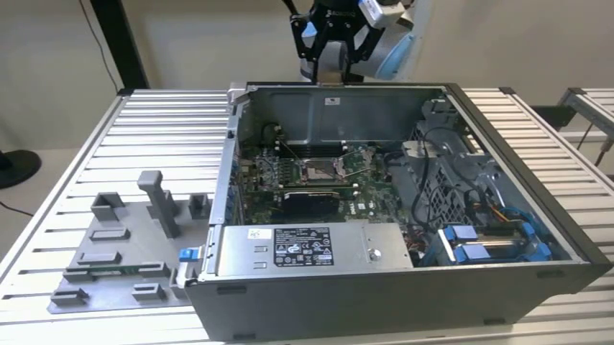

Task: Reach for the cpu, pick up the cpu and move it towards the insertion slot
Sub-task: 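Pick up the cpu and move it towards the insertion slot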

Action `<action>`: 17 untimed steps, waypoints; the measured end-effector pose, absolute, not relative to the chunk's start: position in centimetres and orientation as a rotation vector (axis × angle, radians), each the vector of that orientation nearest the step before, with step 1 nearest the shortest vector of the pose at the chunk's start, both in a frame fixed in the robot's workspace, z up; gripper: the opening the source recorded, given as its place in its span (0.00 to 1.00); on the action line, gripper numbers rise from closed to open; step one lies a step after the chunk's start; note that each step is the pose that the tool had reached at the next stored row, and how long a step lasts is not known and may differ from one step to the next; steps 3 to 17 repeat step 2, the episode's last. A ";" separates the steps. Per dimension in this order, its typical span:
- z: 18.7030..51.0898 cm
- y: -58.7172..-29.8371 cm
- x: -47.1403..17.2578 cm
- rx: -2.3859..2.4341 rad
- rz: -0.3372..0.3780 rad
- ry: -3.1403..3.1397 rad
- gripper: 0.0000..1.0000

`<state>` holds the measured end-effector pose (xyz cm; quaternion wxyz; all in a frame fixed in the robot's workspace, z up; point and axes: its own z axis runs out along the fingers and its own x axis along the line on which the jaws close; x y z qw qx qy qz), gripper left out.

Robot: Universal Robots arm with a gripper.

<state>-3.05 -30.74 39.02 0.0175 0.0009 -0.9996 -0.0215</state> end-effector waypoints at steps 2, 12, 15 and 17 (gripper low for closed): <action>39.0 -30.7 -3.0 0.003 -0.067 -3.106 0.00; 39.0 -30.7 -3.0 0.003 -0.067 -3.106 0.00; 39.0 -30.7 -3.0 0.003 -0.067 -3.106 0.00; 39.0 -30.7 -3.0 0.003 -0.067 -3.106 0.00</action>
